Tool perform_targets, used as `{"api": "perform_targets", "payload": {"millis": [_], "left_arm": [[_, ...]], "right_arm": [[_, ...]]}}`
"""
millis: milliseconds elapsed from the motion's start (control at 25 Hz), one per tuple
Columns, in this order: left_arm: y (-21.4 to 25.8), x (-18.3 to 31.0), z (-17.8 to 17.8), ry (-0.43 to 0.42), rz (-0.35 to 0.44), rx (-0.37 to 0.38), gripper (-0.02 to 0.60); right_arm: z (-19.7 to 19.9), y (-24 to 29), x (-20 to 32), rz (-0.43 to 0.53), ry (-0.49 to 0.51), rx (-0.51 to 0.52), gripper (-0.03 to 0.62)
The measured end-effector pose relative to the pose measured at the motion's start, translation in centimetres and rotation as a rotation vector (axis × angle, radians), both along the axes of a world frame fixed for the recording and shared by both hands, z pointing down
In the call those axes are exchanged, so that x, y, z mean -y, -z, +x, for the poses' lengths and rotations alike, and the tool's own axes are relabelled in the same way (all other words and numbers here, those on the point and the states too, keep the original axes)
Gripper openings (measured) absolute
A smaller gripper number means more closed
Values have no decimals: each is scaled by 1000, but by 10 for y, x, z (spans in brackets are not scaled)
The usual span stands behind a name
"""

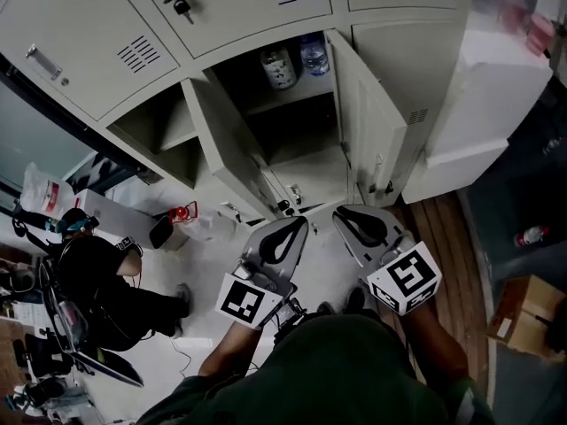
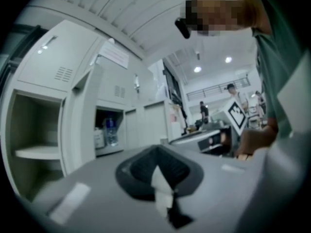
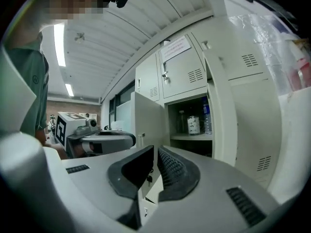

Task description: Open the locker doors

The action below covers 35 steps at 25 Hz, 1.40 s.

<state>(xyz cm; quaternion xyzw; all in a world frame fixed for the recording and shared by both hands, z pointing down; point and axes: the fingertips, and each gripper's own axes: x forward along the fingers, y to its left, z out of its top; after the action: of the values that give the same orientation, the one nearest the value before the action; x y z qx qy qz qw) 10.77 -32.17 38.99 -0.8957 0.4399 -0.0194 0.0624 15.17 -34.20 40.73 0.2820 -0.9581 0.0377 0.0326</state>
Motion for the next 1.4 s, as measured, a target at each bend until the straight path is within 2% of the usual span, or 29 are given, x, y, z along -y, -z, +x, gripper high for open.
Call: {"api": "perform_targets", "payload": {"millis": [120, 400, 640, 760, 920, 1040, 1400], "left_arm": [[2, -9, 20, -85, -8, -9, 3], [19, -35, 61, -239, 43, -51, 3], [36, -35, 91, -277, 59, -65, 3], [34, -15, 102, -251, 39, -60, 3], [31, 21, 101, -148, 15, -98, 3], [26, 50, 96, -73, 4, -92, 3], [17, 111, 85, 87, -12, -86, 3]], "right_arm": [[16, 7, -5, -2, -75, 7, 25], [59, 25, -20, 41, -239, 19, 25], [98, 39, -7, 58, -309, 54, 25], [117, 39, 17, 58, -308, 56, 25], [131, 31, 53, 32, -267, 39, 25], [139, 28, 87, 31, -233, 35, 25], [122, 7, 181, 8, -113, 7, 26]]}}
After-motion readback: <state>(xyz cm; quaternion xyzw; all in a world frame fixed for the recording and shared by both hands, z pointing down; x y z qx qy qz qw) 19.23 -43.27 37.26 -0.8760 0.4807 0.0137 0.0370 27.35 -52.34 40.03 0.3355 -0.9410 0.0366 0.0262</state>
